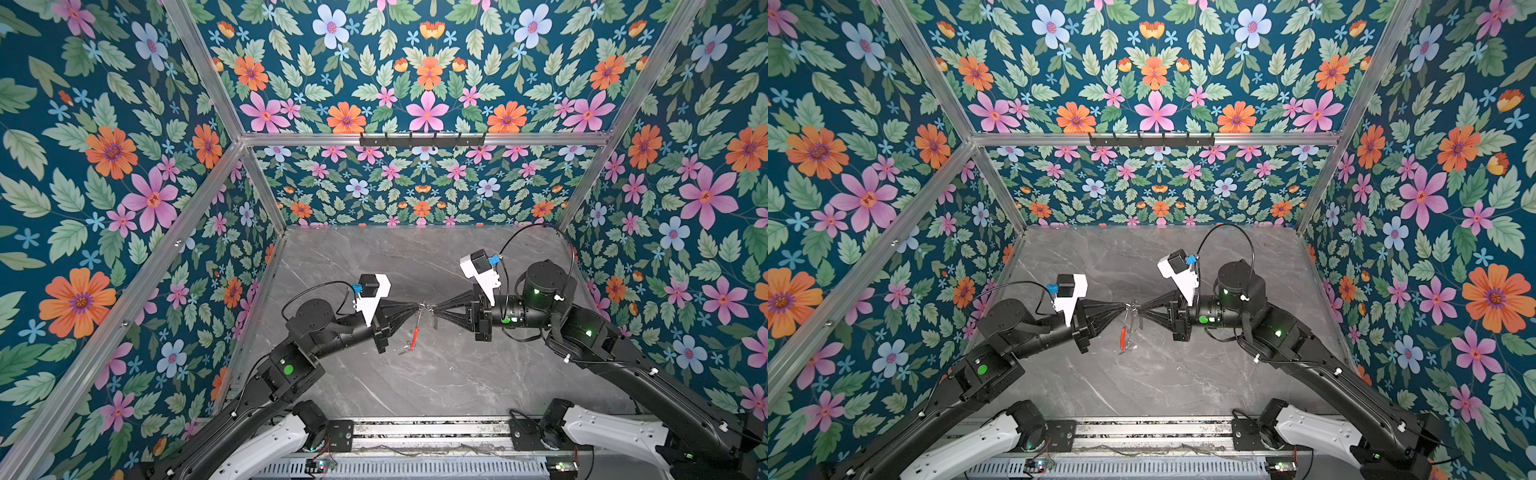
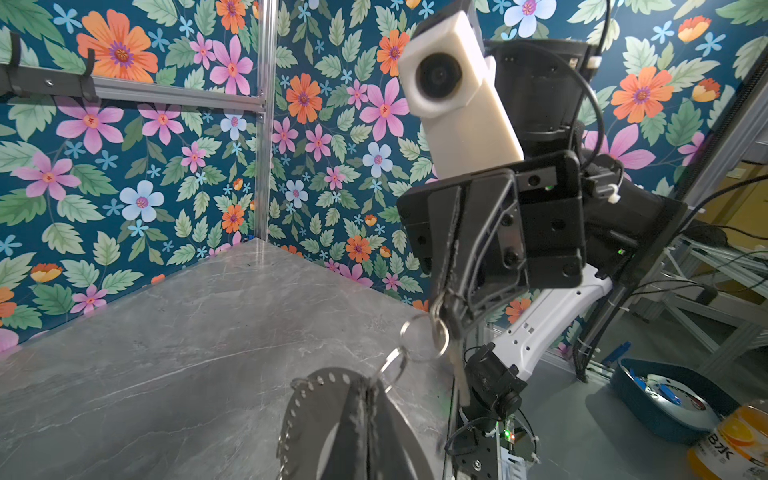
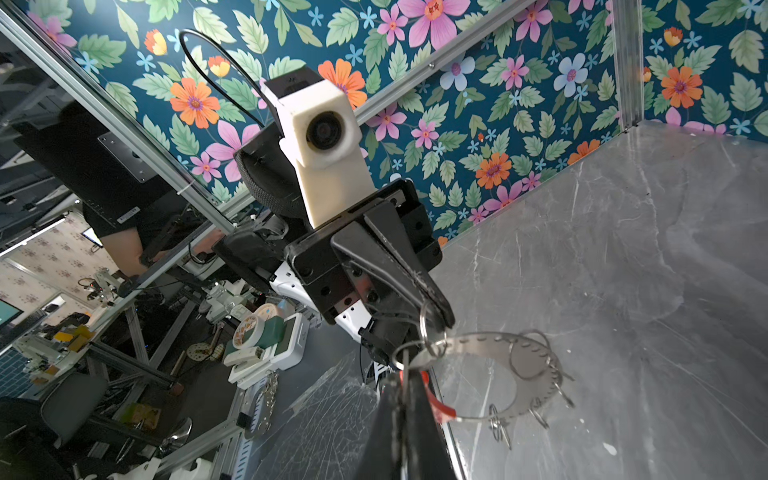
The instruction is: Remove the keys from the keyring
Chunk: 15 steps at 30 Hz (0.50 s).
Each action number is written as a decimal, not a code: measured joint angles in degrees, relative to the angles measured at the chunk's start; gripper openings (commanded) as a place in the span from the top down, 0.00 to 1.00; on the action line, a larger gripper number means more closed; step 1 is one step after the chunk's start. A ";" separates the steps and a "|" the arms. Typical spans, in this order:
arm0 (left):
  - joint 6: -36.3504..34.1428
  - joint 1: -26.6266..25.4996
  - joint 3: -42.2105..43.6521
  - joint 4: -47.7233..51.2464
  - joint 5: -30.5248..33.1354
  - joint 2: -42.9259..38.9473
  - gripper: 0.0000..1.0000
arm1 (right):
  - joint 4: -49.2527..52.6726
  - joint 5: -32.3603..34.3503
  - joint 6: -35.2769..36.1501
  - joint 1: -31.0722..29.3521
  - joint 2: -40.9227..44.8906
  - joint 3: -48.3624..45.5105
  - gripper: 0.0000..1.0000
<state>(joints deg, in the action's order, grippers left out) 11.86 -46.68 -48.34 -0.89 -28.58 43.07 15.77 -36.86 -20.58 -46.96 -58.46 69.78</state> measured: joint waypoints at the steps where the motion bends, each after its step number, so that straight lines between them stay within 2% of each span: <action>1: -0.09 0.00 -0.33 0.28 -0.76 0.44 1.00 | 1.57 -0.17 0.74 0.24 -0.44 1.22 1.00; 9: -1.33 0.09 -2.38 2.21 -7.91 4.26 1.00 | 17.05 -3.67 9.22 1.92 -6.19 12.41 1.00; 15: -1.79 0.09 -3.15 2.67 -12.46 5.42 1.00 | 24.98 -6.88 15.02 2.32 -9.49 18.49 1.00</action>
<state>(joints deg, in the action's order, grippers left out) 10.07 -46.59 -51.48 1.78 -41.04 48.49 40.75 -43.75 -5.56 -44.64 -67.94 88.27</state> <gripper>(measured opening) 0.049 0.051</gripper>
